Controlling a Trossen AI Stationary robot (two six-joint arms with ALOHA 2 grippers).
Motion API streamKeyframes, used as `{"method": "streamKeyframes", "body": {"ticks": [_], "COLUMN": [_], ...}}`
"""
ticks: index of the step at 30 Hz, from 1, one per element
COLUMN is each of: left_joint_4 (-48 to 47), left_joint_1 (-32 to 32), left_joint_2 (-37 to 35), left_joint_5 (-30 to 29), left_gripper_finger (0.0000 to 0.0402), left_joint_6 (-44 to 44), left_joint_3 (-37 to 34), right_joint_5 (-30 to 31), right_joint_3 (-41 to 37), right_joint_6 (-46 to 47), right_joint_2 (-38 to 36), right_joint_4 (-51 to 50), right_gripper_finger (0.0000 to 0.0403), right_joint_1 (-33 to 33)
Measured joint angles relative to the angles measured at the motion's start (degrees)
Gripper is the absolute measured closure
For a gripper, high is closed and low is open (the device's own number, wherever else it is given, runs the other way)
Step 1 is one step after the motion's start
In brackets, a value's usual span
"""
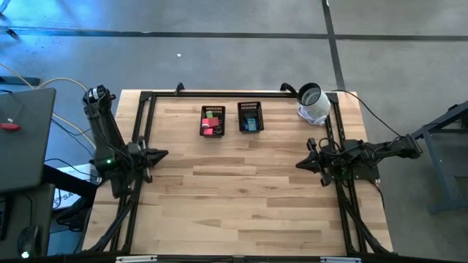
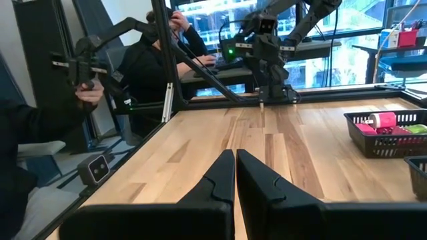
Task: Pick & Place Office items
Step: Return to Home Position
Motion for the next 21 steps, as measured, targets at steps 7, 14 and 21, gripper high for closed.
{"method": "streamKeyframes", "body": {"ticks": [7,14,21], "left_joint_4": [2.5,2.6,2.7], "left_joint_1": [0.0,0.2,3.7], "left_joint_2": [0.0,0.0,1.8], "left_joint_5": [0.8,0.8,0.5], "left_gripper_finger": [0.0401,0.0401,0.0401], "left_joint_6": [-8.3,-9.8,-9.0], "left_joint_3": [-6.3,-6.9,-6.9], "right_joint_5": [-1.0,-1.1,-1.0], "right_joint_3": [0.0,0.0,0.0], "right_joint_6": [1.1,1.3,1.3], "right_joint_2": [0.0,0.0,0.0], "right_joint_4": [0.2,0.2,0.3], "right_gripper_finger": [0.0401,0.0401,0.0401], "right_joint_1": [0.0,0.0,0.0]}}
